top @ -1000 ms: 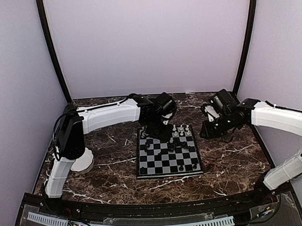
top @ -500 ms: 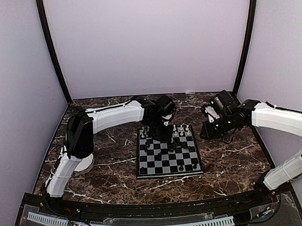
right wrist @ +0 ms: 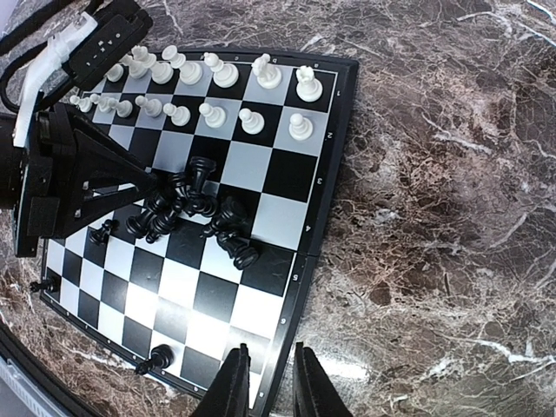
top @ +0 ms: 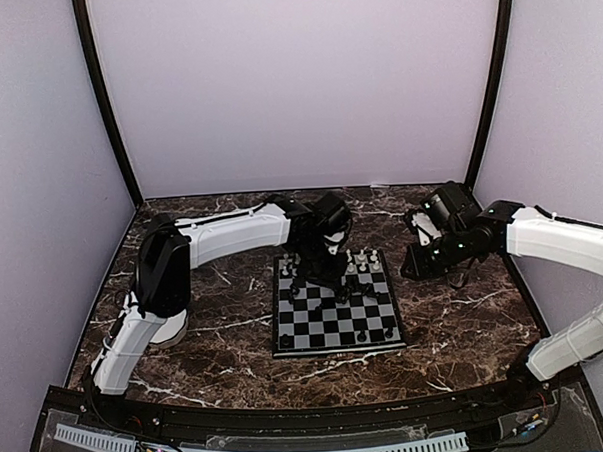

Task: Set up the chess pieces on the board
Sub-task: Pick up the pawn from the chessboard, then place the pawn at h7.

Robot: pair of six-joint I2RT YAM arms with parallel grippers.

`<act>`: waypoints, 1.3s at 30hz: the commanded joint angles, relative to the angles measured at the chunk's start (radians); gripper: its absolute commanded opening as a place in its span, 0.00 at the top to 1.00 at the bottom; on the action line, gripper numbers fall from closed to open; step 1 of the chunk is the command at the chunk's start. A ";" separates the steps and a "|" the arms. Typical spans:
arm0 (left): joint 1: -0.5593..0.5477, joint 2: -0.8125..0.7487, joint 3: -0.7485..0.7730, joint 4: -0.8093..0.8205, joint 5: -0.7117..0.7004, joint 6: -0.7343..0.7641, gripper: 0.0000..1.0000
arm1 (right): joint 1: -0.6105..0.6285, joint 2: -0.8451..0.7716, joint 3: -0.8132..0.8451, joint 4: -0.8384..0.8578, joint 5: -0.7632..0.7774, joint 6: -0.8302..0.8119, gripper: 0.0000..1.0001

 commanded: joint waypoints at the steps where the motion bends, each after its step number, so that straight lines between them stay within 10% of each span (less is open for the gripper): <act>1: -0.002 -0.009 0.035 -0.026 -0.007 0.002 0.84 | 0.005 -0.022 -0.011 0.016 0.007 0.009 0.81; 16: -0.004 -0.113 0.081 -0.145 -0.080 0.056 1.00 | 0.005 -0.010 -0.012 0.029 0.006 0.003 0.81; 39: -0.076 -0.616 -0.703 0.014 -0.194 -0.007 1.00 | 0.040 0.107 0.050 0.085 -0.058 -0.008 0.81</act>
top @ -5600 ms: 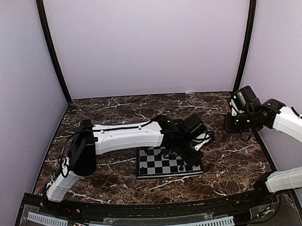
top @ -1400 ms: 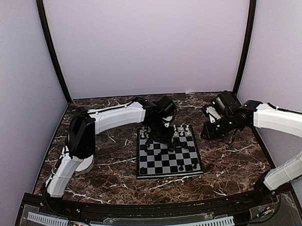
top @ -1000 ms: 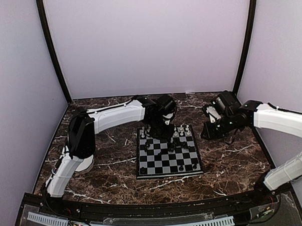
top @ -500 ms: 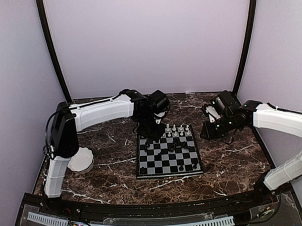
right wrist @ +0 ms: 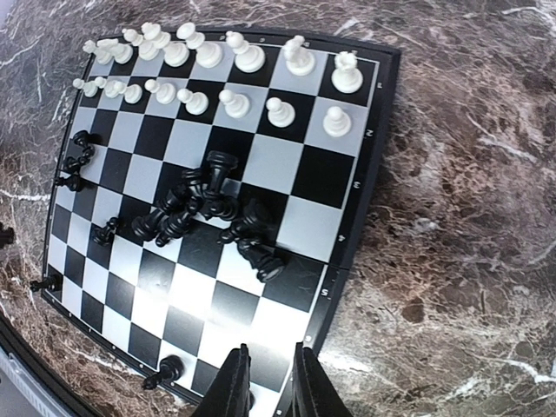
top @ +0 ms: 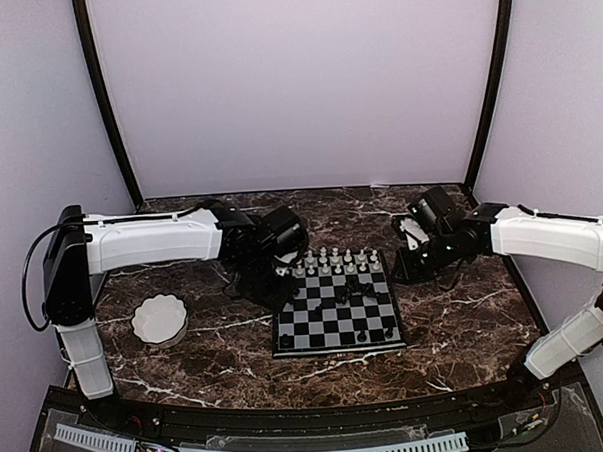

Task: Set up the chess pieces on the board
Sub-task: Place the pawn at h7.

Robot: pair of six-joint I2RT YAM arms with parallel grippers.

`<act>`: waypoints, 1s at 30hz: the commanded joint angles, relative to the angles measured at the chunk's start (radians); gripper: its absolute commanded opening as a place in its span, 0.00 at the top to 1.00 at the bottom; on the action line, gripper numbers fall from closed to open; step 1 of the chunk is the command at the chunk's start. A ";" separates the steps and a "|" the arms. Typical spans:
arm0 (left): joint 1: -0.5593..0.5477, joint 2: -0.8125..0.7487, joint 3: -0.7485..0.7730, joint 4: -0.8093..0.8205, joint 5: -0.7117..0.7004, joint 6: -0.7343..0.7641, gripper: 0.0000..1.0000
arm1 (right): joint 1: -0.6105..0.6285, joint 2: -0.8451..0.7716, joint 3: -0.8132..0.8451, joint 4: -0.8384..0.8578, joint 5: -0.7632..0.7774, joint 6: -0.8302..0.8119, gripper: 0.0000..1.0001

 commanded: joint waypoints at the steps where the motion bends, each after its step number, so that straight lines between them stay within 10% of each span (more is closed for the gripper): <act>1: -0.022 -0.056 -0.062 0.035 -0.012 -0.031 1.00 | 0.020 0.024 0.044 0.032 -0.018 -0.009 0.81; 30: -0.052 0.069 -0.047 0.054 0.013 -0.031 1.00 | 0.030 0.027 0.048 0.022 -0.017 -0.013 0.81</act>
